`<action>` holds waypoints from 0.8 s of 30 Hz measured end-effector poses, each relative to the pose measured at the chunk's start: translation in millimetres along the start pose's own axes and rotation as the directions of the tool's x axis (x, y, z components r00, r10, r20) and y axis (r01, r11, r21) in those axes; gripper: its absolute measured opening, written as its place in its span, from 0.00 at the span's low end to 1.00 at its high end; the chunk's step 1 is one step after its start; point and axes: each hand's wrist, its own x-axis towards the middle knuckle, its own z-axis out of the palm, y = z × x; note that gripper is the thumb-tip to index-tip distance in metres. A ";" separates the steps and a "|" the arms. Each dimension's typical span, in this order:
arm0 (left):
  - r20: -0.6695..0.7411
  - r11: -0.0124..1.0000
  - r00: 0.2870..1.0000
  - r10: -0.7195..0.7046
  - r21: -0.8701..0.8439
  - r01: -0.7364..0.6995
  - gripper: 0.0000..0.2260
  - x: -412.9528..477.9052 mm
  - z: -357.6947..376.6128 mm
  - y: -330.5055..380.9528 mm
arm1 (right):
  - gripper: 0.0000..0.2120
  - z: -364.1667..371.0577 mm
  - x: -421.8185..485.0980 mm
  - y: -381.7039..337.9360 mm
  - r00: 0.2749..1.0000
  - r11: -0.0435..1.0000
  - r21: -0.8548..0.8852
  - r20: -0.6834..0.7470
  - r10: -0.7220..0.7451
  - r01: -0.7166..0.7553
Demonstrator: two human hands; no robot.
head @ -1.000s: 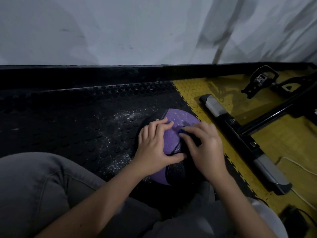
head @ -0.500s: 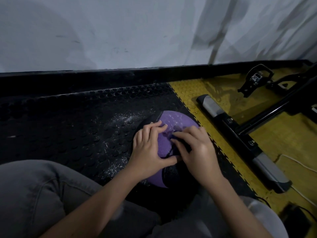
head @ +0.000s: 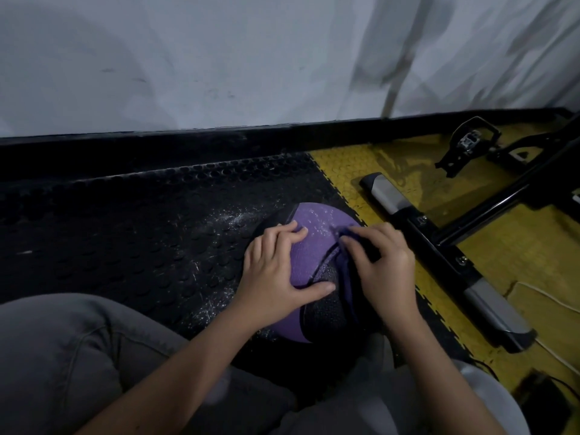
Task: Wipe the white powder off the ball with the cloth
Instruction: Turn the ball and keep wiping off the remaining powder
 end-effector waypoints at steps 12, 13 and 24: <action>-0.058 0.988 0.998 0.023 0.155 -0.014 0.36 -7.2 7.2 5.0 | 0.06 4.8 10.7 18.4 0.989 0.977 0.162 -0.029 0.144 -0.137; -0.072 0.985 0.997 0.019 0.172 -0.007 0.35 -8.9 7.5 5.5 | 0.06 5.3 12.2 18.9 0.990 0.977 0.166 -0.016 0.137 -0.133; -0.142 0.991 0.989 0.050 0.131 -0.032 0.19 -10.7 -4.8 2.7 | 0.09 -1.5 42.9 36.2 0.975 0.942 0.313 0.216 0.053 -0.120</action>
